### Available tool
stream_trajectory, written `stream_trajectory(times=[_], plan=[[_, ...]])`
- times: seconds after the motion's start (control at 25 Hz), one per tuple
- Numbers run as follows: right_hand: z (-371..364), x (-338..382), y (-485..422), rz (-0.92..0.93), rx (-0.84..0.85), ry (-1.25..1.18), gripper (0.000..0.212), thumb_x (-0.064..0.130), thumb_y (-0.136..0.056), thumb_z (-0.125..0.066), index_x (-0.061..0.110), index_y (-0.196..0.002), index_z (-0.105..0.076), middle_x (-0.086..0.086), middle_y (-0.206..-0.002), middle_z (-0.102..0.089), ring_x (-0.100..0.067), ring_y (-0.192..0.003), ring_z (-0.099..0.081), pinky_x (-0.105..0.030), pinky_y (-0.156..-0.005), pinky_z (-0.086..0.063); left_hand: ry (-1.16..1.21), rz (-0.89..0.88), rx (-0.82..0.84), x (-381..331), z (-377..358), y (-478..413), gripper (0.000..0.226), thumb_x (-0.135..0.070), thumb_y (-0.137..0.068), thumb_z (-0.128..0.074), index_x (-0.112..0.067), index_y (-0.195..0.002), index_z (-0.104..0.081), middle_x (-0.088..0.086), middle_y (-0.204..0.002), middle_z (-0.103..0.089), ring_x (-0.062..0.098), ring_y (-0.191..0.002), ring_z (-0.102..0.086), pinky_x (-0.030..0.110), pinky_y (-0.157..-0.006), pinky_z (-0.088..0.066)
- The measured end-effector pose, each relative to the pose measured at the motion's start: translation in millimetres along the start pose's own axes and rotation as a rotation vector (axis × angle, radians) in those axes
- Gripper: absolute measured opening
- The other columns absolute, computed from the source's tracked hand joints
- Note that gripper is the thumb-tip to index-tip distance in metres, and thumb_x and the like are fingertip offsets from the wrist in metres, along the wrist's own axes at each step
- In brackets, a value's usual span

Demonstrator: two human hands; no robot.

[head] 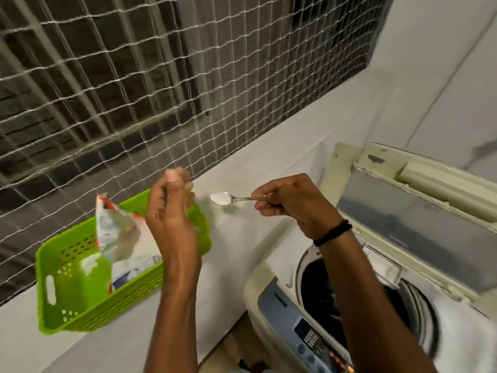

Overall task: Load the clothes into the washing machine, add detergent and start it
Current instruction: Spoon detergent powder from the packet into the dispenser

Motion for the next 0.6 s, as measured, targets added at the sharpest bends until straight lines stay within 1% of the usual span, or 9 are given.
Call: stream_trajectory(times=[0.12,0.24,0.32,0.4,0.48,0.56,0.6], plan=[[44.1,-4.0,9.9,0.04,-0.101,-0.041,0.028,-0.019,-0.09,-0.038,-0.022,-0.098,-0.065,-0.02,-0.074,-0.064,-0.02,-0.054,-0.064,-0.027,-0.062,-0.059,0.017,0.087,0.111,21.1,-41.5,9.1,0.051,-0.065,-0.083,-0.052,-0.022,-0.104,-0.07,0.004,-0.107,-0.071,0.019,-0.099,-0.066,0.03,-0.085,-0.051],[91.2,-15.8,18.4,-0.026,-0.256,-0.048,0.025,-0.019,-0.089,-0.043,-0.018,-0.098,-0.067,-0.022,-0.076,-0.064,-0.026,-0.06,-0.062,-0.029,-0.066,-0.059,0.038,0.222,0.201,50.2,-82.4,21.3,0.063,-0.07,-0.08,-0.05,-0.016,-0.106,-0.07,0.008,-0.11,-0.072,0.019,-0.097,-0.067,0.029,-0.084,-0.052],[123.7,-29.6,26.5,-0.059,-0.349,-0.065,0.023,-0.018,-0.089,-0.046,-0.017,-0.098,-0.067,-0.024,-0.079,-0.064,-0.026,-0.061,-0.06,-0.028,-0.066,-0.059,0.027,0.296,0.294,73.6,-109.9,35.5,0.061,-0.068,-0.088,-0.044,-0.017,-0.106,-0.07,0.01,-0.112,-0.072,0.02,-0.099,-0.068,0.03,-0.085,-0.052],[157.1,-52.2,36.3,-0.09,-0.441,-0.098,0.025,-0.018,-0.088,-0.044,-0.016,-0.099,-0.067,-0.023,-0.081,-0.064,-0.026,-0.064,-0.061,-0.026,-0.067,-0.058,0.002,0.387,0.397,99.3,-135.5,51.8,0.058,-0.066,-0.094,-0.04,-0.019,-0.104,-0.071,0.009,-0.112,-0.073,0.021,-0.103,-0.069,0.033,-0.088,-0.052],[189.1,-79.0,47.4,-0.116,-0.531,-0.118,0.027,-0.019,-0.088,-0.042,-0.015,-0.099,-0.066,-0.023,-0.082,-0.064,-0.028,-0.068,-0.061,-0.026,-0.067,-0.058,-0.028,0.529,0.487,129.9,-161.6,69.8,0.059,-0.066,-0.095,-0.038,-0.018,-0.106,-0.071,0.007,-0.112,-0.074,0.023,-0.106,-0.069,0.037,-0.093,-0.053],[222.4,-111.1,56.8,-0.143,-0.631,-0.151,0.029,-0.02,-0.087,-0.04,-0.014,-0.097,-0.067,-0.023,-0.081,-0.064,-0.027,-0.067,-0.062,-0.023,-0.065,-0.058,-0.063,0.716,0.562,167.2,-189.0,91.2,0.063,-0.068,-0.094,-0.038,-0.016,-0.11,-0.07,0.009,-0.116,-0.072,0.026,-0.11,-0.067,0.041,-0.099,-0.051],[237.6,-128.8,60.2,-0.158,-0.683,-0.177,0.03,-0.02,-0.086,-0.04,-0.013,-0.094,-0.068,-0.024,-0.08,-0.065,-0.028,-0.068,-0.063,-0.022,-0.063,-0.058,-0.074,0.81,0.588,187.7,-200.6,103.2,0.065,-0.069,-0.093,-0.038,-0.015,-0.111,-0.069,0.011,-0.118,-0.07,0.028,-0.11,-0.066,0.041,-0.099,-0.051]])
Point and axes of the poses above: each hand's wrist, its own y-axis away from the middle knuckle, its own z-axis out of the back of the hand, x = y × z, the point moved 5 cm from there along -y, towards the middle knuckle
